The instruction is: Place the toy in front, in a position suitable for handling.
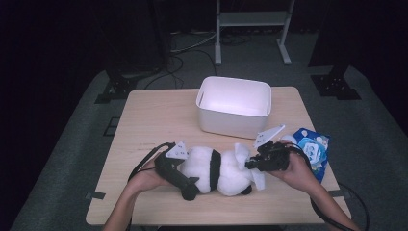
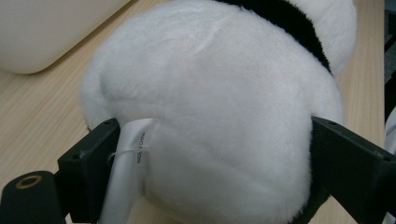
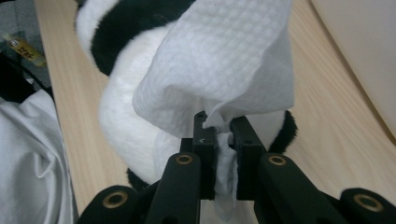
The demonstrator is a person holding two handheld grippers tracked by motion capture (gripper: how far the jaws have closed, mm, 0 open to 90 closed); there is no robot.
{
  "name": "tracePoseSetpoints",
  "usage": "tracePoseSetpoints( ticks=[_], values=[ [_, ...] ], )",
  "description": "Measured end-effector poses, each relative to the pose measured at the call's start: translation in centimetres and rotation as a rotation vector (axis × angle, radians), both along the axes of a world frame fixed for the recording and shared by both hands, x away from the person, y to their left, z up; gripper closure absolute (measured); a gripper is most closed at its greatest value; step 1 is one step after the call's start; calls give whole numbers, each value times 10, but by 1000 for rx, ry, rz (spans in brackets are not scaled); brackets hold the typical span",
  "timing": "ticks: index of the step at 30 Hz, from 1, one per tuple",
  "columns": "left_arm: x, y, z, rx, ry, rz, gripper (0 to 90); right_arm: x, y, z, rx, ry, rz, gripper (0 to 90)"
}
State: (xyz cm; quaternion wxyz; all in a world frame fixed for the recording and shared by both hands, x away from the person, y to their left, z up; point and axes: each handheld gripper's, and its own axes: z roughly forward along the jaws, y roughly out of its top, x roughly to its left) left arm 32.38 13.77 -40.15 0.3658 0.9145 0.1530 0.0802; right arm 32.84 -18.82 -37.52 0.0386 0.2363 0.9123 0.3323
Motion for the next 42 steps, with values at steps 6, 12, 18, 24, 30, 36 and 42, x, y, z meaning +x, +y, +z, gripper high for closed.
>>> tracePoseSetpoints(
  ticks=[6,12,18,24,30,36,42],
  values=[
    [-2,-9,-1,-13,-2,-3,87,2,-6,2,10,-7,-22,822],
    [-5,-13,-1,-25,-3,-6,87,2,14,9,18,-20,22,822],
    [-5,-16,-1,-29,0,-10,86,2,43,11,26,-27,96,823],
    [-5,-17,-2,-37,-2,-12,86,4,70,12,13,-17,147,822],
    [-5,-17,-2,-48,3,-8,86,5,87,15,29,-17,185,822],
    [-5,-16,-2,-42,7,-4,87,9,107,20,19,-11,206,822],
    [-5,-15,-3,-51,9,-5,87,12,101,21,18,-14,199,822]
  ],
)
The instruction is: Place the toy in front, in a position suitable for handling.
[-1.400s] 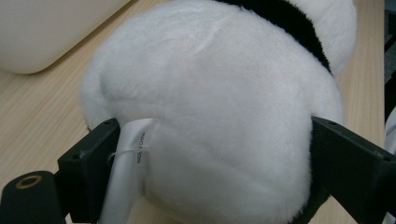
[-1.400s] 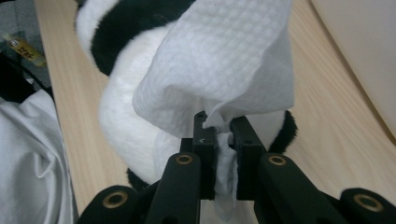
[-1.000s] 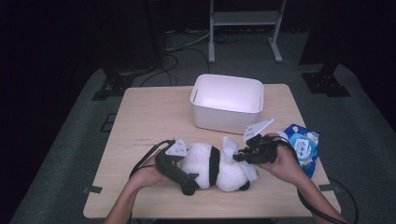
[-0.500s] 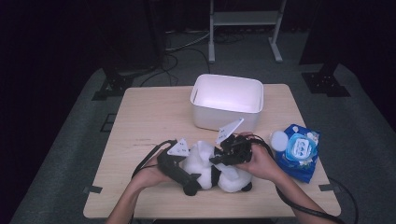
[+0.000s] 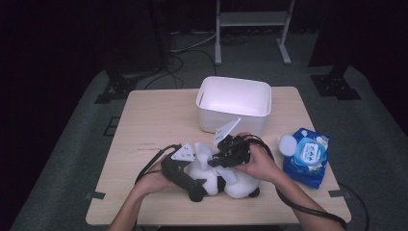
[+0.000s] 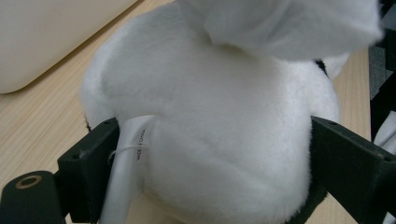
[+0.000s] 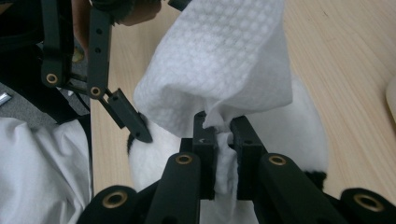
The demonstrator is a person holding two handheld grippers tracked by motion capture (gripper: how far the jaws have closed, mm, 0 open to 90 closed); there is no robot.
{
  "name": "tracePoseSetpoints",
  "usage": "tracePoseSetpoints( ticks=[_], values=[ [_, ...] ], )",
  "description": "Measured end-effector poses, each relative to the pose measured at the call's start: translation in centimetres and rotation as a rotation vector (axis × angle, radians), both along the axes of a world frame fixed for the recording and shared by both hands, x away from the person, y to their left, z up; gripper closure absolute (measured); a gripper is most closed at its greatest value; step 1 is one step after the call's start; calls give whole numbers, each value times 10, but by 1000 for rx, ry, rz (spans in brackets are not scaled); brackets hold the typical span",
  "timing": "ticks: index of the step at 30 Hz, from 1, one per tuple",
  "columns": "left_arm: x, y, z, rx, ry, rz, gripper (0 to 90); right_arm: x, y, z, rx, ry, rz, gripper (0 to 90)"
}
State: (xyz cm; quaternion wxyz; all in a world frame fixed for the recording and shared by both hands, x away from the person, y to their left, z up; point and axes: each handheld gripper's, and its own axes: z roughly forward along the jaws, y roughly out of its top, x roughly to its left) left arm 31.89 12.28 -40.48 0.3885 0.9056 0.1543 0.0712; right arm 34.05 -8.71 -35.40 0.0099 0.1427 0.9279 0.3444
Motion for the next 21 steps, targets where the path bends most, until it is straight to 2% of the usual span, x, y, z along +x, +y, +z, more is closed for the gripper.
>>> tracePoseSetpoints(
  ticks=[10,14,16,21],
  values=[
    [1,2,0,2,13,-3,87,5,-28,-3,-34,-6,-66,821],
    [1,3,-1,-8,16,-3,86,5,-38,-4,-39,10,-92,817],
    [1,3,-1,-4,15,-4,86,6,-41,-5,-37,18,-92,790],
    [1,3,-1,-3,17,-2,85,3,-40,-2,-44,5,-94,717]
  ],
)
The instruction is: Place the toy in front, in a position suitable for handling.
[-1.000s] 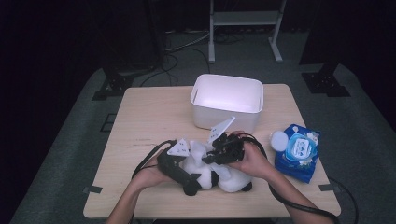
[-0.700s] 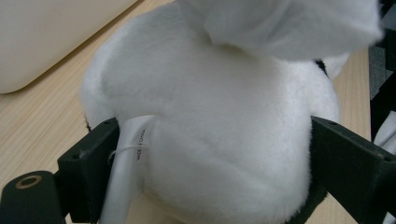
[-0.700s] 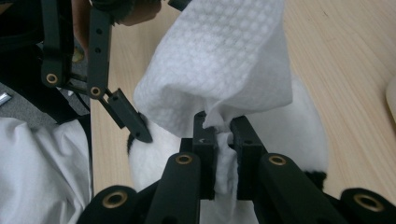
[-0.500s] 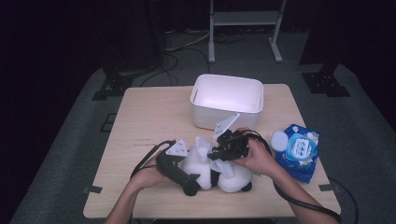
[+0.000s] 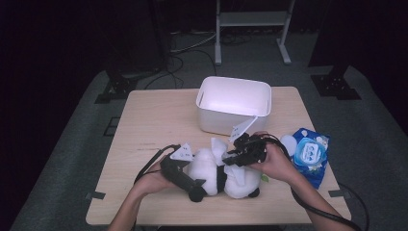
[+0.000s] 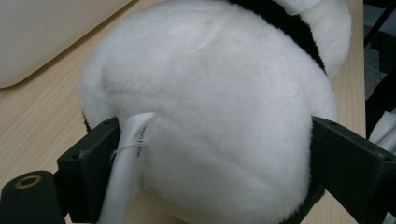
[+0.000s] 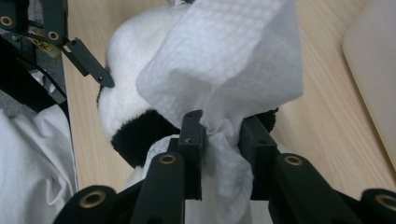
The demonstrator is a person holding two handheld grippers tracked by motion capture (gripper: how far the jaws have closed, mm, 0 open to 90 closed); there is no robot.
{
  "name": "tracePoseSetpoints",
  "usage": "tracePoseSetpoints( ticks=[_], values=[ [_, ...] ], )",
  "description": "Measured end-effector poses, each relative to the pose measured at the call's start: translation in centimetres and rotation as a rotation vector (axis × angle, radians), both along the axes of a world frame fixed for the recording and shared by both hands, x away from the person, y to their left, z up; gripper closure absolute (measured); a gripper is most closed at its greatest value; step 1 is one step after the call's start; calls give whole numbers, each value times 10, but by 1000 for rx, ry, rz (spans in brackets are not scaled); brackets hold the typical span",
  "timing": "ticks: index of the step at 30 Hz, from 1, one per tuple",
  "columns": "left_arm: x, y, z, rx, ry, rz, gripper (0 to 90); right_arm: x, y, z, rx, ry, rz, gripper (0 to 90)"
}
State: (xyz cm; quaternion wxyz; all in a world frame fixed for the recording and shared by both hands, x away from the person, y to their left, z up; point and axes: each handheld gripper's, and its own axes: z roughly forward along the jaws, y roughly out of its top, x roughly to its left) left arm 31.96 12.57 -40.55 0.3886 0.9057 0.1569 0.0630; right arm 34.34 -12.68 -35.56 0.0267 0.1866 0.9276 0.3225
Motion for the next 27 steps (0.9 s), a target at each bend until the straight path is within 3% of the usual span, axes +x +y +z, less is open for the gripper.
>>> tracePoseSetpoints(
  ticks=[19,27],
  values=[
    [0,0,1,3,4,-2,85,-8,0,19,35,-32,56,599],
    [-1,-1,1,5,0,-1,85,-12,12,16,22,-32,94,676]
  ],
)
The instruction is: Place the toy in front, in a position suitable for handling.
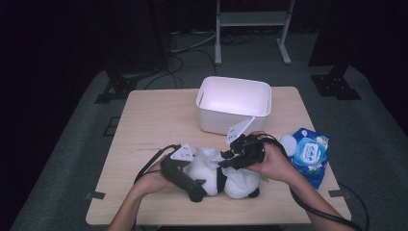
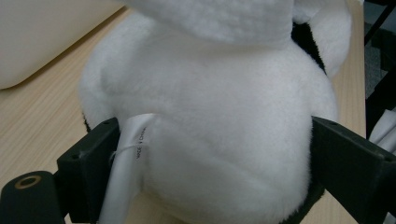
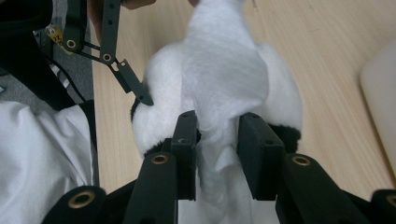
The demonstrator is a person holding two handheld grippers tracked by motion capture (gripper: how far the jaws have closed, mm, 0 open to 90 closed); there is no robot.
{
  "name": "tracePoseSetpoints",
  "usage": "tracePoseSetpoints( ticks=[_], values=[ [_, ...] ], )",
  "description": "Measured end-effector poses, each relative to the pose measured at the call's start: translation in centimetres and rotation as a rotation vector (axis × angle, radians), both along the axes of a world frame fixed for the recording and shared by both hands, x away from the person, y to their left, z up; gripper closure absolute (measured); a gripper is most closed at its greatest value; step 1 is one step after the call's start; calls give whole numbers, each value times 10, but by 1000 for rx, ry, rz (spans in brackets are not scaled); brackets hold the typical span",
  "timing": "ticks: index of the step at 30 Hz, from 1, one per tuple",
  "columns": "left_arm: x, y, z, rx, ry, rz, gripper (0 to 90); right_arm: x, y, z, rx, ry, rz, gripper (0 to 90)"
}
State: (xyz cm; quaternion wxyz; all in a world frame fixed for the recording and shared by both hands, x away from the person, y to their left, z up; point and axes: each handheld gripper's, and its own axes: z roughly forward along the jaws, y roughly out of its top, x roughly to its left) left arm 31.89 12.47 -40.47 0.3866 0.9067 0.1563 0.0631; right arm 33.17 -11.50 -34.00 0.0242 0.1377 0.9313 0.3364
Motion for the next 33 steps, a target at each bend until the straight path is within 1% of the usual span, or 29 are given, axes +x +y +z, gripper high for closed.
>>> tracePoseSetpoints(
  ticks=[3,5,8,10,12,15,16,18,23,26,27,28,29,30,33],
  values=[
    [0,0,0,-1,0,0,85,-1,9,-4,-8,6,14,682],
    [0,0,0,-2,-1,0,85,-1,15,-7,-12,21,26,691],
    [0,0,0,-1,-2,0,85,-2,23,-10,-5,1,23,694],
    [0,0,0,-1,-2,0,85,-1,26,-10,-13,-14,14,691],
    [0,0,0,-1,-3,-2,85,-1,29,-9,-16,-28,15,685],
    [-1,0,0,1,-4,-2,86,0,33,-9,-18,-32,16,679],
    [-1,0,0,-1,-2,-2,85,0,36,-8,-30,-43,17,675],
    [-1,0,-1,-3,0,-2,85,0,41,-9,-38,-50,18,671],
    [-1,0,-2,-7,2,-6,85,2,49,-10,-41,-60,27,668],
    [0,1,-2,-5,3,-8,85,3,52,-11,-44,-67,25,685],
    [0,2,-3,-13,10,-6,85,4,54,-13,-49,-68,18,732],
    [0,2,-3,-13,10,-6,85,4,54,-13,-49,-68,18,732],
    [0,2,-3,-13,11,-7,85,6,53,-14,-50,-76,6,816],
    [0,2,-3,-13,10,-7,85,6,53,-14,-53,-69,-1,839],
    [-1,1,-2,-2,5,-8,86,7,51,-13,-58,-67,5,863]
  ],
)
